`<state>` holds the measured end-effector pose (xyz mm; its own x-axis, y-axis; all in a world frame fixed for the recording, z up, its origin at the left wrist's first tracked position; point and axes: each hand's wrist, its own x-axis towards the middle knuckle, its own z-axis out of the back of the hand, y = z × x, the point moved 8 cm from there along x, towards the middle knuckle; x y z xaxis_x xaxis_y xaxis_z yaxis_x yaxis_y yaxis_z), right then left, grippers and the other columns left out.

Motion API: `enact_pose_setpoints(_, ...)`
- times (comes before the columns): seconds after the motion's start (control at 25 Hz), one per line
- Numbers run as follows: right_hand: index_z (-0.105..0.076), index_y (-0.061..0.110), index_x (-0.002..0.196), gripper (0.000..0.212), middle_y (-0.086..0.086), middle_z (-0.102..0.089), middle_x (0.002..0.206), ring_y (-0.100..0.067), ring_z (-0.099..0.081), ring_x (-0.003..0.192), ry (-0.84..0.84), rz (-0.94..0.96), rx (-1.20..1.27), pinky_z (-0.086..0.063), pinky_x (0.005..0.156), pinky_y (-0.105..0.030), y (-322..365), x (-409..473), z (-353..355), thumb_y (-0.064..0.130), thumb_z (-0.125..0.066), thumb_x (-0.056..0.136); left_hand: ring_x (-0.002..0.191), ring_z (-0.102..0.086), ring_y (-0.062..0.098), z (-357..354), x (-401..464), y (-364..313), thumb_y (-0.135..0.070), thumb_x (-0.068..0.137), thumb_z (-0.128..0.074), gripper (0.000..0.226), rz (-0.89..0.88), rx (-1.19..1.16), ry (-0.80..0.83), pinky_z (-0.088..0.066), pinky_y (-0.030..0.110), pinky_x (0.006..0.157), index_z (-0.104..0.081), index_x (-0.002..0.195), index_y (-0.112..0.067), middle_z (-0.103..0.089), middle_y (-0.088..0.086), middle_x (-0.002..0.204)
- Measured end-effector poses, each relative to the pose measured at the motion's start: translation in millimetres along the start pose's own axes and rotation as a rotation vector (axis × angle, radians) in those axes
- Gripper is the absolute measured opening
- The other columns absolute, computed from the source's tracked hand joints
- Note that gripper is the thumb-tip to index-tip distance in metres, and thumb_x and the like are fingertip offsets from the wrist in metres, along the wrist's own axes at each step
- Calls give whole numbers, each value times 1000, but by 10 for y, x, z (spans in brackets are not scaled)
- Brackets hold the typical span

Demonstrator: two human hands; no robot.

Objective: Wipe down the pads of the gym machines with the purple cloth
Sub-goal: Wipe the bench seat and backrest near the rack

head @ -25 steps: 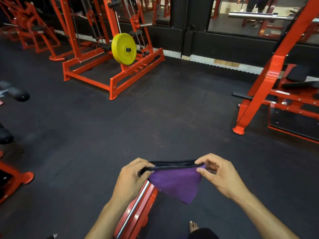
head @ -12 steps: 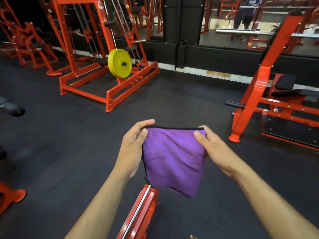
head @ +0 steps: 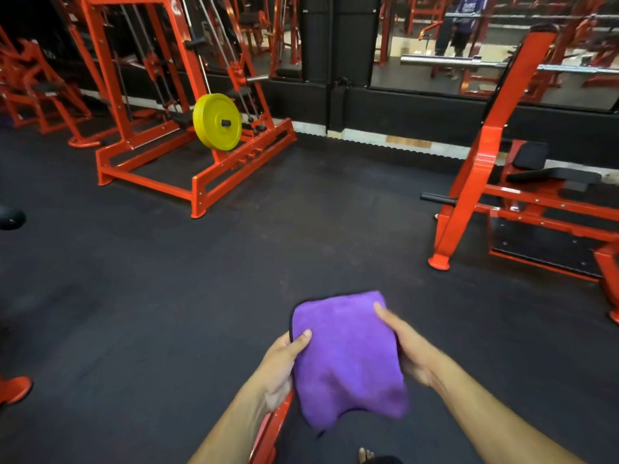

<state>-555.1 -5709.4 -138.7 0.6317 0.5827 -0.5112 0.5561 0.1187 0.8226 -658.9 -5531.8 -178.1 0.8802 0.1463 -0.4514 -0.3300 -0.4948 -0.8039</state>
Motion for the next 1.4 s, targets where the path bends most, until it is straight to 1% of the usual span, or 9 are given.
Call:
enact_pose_setpoints(0.08, -66, 16, 131, 42, -9, -69, 130, -25, -64, 123, 138, -141, -29, -47, 106, -42, -515, -108, 46, 43, -46, 104, 112, -72, 34, 31, 8, 179, -22, 101, -65, 31, 49, 22, -33, -57, 45, 97, -67, 125, -3, -73, 20, 120)
enact_pose_setpoints(0.36, -65, -6, 125, 39, -26, -70, 118, -33, -69, 104, -24, -118, -35, -57, 88, -39, -812, 71, 407, -15, -57, 88, 111, -72, 29, 305, -29, 518, 21, 85, -62, 56, 238, 165, 85, -61, 38, 80, -61, 136, -3, -71, 18, 127)
enact_pose_setpoints(0.52, -66, 3, 117, 46, -15, -75, 107, -27, -67, 98, -157, 283, -65, -58, 80, -29, 236, 93, 333, -26, -54, 83, 115, -70, 26, -3, 141, -597, 11, 81, -75, 60, -103, 251, 87, -60, 39, 94, -59, 137, -4, -72, 15, 127)
enact_pose_setpoints(0.64, -74, 17, 87, 39, -2, -74, 88, -15, -65, 84, -198, 649, 3, -54, 76, -26, 1291, -149, 113, -19, -62, 81, 112, -71, 17, -319, -76, -1744, 13, 82, -72, 47, -478, 322, 44, -57, 31, 95, -67, 124, -7, -75, 8, 120)
enact_pose_setpoints(0.8, -75, 18, 68, 48, -2, -76, 88, -22, -68, 82, -184, 754, 19, -57, 72, -37, 1736, -392, -8, -21, -53, 85, 99, -73, 8, -599, -499, -2353, 20, 81, -70, 44, -717, 593, 31, -55, 21, 83, -82, 91, -21, -79, -4, 104)
enact_pose_setpoints(1.0, -69, 25, 107, 36, -3, -76, 106, -20, -68, 83, -210, 689, -69, -49, 66, -32, 1702, -358, 46, -5, -56, 94, 114, -70, 16, -563, -474, -2233, 6, 95, -65, 40, -675, 694, -16, -54, 36, 99, -67, 123, -22, -73, -8, 125)
enact_pose_setpoints(1.12, -73, 29, 100, 29, -1, -75, 91, -19, -63, 77, -147, 508, -288, -48, 69, -35, 1610, -236, 9, 24, -46, 90, 111, -71, 21, -559, -359, -2127, 3, 102, -53, 38, -566, 737, 46, -55, 38, 98, -63, 126, -25, -75, -3, 119)
enact_pose_setpoints(1.24, -74, 24, 92, 36, 0, -68, 75, -18, -56, 63, -78, 393, -421, -45, 56, -27, 1516, -215, -16, 19, -39, 99, 109, -70, 17, -526, -286, -2170, 9, 97, -55, 36, -620, 767, 15, -55, 32, 94, -70, 116, -19, -74, -3, 117)
enact_pose_setpoints(1.4, -78, 18, 100, 43, -2, -65, 79, -15, -61, 64, -37, 229, -102, -46, 54, -28, 1159, -88, 156, 24, -36, 108, 109, -69, 11, -527, -71, -2044, 5, 100, -56, 37, -587, 735, 28, -56, 24, 88, -72, 117, -23, -73, -7, 119)
